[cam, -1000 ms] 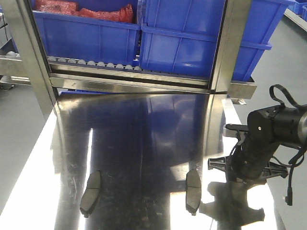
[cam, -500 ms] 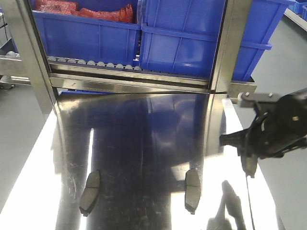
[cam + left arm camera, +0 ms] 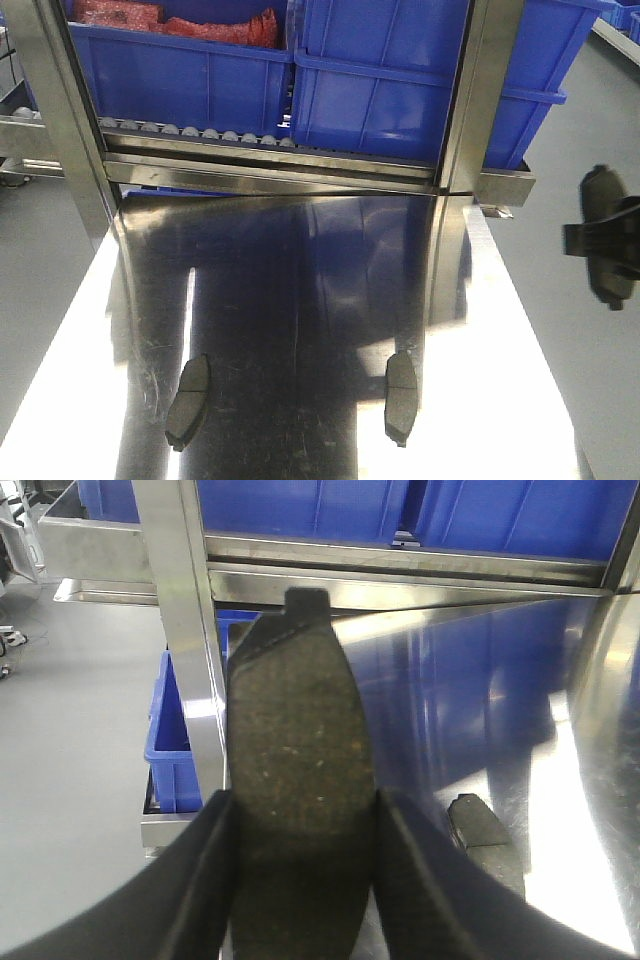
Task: Move and align brake pads A on conveyor
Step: 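Lift the grasped brake pad off the table with the right gripper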
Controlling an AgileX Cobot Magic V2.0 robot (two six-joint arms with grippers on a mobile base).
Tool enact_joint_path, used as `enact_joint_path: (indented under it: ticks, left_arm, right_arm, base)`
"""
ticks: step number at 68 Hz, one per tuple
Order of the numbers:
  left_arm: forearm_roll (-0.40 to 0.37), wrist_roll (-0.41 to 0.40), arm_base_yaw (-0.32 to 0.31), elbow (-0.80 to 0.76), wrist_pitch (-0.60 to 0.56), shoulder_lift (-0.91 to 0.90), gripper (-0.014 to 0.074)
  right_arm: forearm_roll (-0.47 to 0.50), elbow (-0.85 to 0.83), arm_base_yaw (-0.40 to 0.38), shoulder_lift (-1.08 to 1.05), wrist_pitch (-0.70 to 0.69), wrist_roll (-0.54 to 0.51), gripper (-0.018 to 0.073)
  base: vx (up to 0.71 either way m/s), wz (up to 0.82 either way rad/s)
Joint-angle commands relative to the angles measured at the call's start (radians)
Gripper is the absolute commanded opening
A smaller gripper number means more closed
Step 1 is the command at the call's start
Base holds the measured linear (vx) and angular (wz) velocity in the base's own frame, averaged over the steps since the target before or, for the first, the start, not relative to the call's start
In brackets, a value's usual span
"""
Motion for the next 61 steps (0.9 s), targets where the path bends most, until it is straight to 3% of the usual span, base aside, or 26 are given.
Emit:
enact_joint_path:
  ticks: [1,30,61]
  left_arm:
    - [-0.011,0.0,-0.005,-0.028,-0.099,0.01,-0.0006]
    - [-0.011,0.0,-0.005,-0.028,-0.099,0.01,-0.0006]
    - [-0.011,0.0,-0.005,-0.028,-0.098,0.01,-0.0006]
  right_arm:
    - [-0.013,0.024,-0.001,-0.102,-0.09,-0.013,-0.0004]
    - [-0.001,0.457,-0.001,-0.599,-0.354,-0.032,-0.0004]
    - [-0.005,0.569,-0.001,-0.709,-0.43,-0.065,-0.0004]
  base:
    - [0.0,0.0]
    - [0.0,0.0]
    - [0.0,0.0]
